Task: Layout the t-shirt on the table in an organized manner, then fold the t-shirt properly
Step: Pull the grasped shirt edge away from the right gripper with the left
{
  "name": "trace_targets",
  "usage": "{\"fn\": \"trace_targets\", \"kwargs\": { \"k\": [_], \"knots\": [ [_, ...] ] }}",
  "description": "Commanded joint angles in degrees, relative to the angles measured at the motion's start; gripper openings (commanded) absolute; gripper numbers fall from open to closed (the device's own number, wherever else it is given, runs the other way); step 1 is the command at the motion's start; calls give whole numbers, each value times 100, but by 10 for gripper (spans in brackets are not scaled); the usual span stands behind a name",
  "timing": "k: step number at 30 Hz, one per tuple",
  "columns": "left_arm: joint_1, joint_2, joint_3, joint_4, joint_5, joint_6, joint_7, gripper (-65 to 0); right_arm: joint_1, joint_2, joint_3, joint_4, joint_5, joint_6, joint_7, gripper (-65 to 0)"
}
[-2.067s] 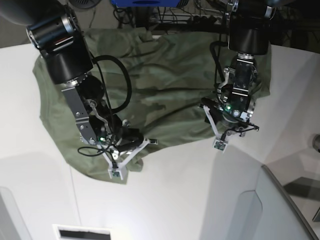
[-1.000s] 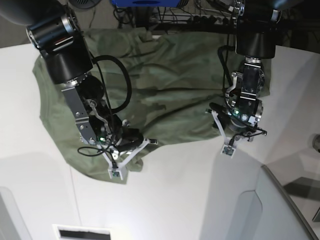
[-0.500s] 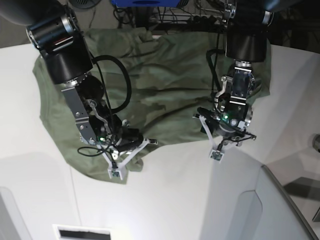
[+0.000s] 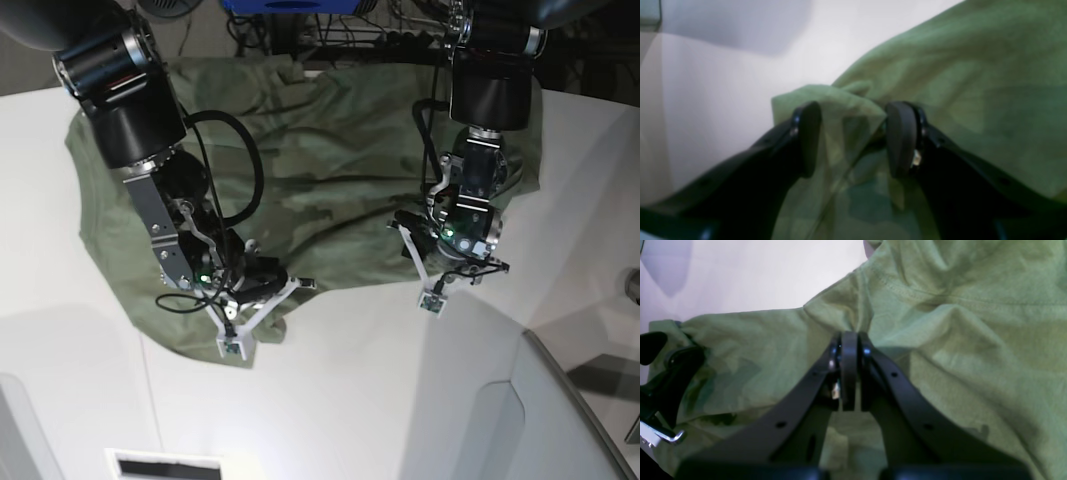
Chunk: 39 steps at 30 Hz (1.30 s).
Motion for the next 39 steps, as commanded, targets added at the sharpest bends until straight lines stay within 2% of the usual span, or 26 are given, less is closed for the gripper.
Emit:
{"fn": "trace_targets", "kwargs": {
  "k": [1,8,10,13,16,23,26,34,39],
  "knots": [
    [-111,-76,-5,92,19,34,-67,-346,169,-28,9,104,46,16,97,-650],
    [-93,-103,-5,92,19,34,-67,-355,169,-28,9,104,46,16,97,-650],
    [-84,-103,-5,83,19,34,-67,-416,169,-28,9,104,46,16,97,-650],
    [-93,-103,-5,83,19,34,-67,-546,169,-28,9,104,46,16,97,-650],
    [-128,-103,-14,39,19,34,-67,-606,160,-28,9,104,46,16,97,-650],
    [-286,-103,-40,-506,10,34,-84,-617,160,-28,9,104,46,16,97,-650],
    [-295,-103,-40,-506,-8,34,-84,-650,160,-28,9,104,46,16,97,-650],
    [-251,-111,-75,-13,10,34,-76,-650,160,-28,9,104,46,16,97,-650],
    [-242,-314,-75,162,10,34,-58,-650,160,-28,9,104,46,16,97,-650]
  ]
}}
